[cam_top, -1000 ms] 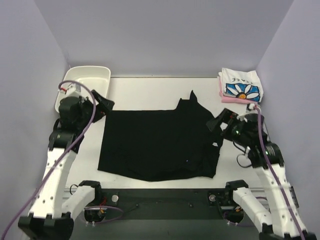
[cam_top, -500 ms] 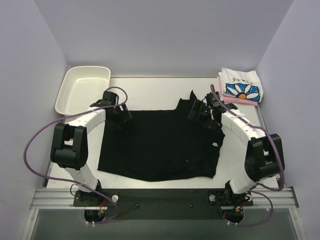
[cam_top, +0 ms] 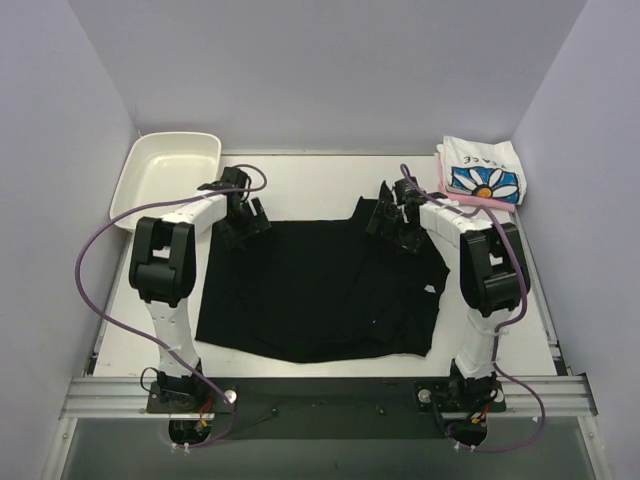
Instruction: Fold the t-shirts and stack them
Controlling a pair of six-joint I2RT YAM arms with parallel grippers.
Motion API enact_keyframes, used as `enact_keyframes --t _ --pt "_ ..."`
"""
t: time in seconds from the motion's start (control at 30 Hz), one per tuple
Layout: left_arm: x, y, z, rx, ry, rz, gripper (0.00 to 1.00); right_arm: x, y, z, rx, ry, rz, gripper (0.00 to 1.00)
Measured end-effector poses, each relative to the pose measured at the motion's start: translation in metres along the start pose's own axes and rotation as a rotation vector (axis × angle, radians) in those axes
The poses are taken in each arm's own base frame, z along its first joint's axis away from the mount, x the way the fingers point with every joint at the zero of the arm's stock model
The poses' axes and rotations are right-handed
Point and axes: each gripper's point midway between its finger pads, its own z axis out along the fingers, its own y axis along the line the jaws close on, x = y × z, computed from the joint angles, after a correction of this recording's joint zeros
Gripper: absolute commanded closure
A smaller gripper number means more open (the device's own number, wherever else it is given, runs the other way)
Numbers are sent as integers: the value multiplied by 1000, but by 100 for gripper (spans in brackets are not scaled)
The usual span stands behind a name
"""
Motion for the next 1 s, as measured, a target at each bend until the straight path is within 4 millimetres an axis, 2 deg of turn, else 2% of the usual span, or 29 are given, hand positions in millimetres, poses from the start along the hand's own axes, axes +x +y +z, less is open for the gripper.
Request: enact_keyframes --t 0.2,0.4,0.63,0.77,0.9,1.0 --pt "-25 -16 12 -10 5 5 15 -22 12 12 6 12 10 0" --pt "-60 -43 26 44 -39 10 15 -52 19 22 -15 12 48 0" --pt "-112 -83 41 163 -112 9 15 -102 20 33 -67 -14 119 0" --pt "-143 -99 48 239 -152 -9 15 -139 27 42 -115 -49 149 0" --pt "-166 -106 51 332 -169 -44 15 -178 36 52 -173 -108 163 0" --pt "-178 -100 46 376 -169 -71 15 -190 36 52 -192 -141 152 0"
